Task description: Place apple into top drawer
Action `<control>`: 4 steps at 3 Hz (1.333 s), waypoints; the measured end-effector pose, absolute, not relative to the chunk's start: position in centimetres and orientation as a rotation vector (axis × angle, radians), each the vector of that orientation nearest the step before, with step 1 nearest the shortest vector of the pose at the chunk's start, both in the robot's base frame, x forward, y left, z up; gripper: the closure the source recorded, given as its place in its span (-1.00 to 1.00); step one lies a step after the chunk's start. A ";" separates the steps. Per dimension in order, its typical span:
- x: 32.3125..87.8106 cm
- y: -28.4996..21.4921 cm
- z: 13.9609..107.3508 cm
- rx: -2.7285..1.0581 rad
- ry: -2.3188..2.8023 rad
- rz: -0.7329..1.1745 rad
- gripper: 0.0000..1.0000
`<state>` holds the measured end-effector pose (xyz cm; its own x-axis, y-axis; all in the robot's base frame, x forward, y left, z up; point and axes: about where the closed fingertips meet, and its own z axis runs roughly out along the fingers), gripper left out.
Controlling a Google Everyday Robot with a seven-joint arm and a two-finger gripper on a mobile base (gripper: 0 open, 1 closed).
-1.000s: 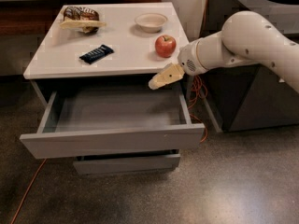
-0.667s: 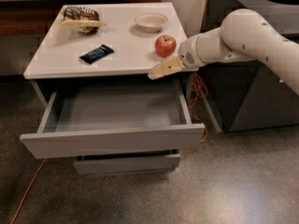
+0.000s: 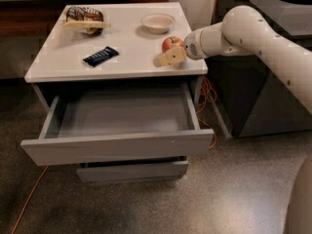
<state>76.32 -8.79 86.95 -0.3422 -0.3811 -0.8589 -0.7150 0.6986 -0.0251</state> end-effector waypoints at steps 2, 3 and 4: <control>80.0 -9.8 87.4 -0.791 1.966 0.410 -0.73; 80.3 -9.1 87.3 -0.806 1.966 0.416 -0.26; 79.8 -8.4 87.0 -0.823 1.964 0.434 0.20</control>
Offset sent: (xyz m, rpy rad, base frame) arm 0.0530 -0.0199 0.0128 -0.0071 -0.0322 -0.0825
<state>79.85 -8.37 86.98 -0.3423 -0.3717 -0.8630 -0.7004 0.7132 -0.0294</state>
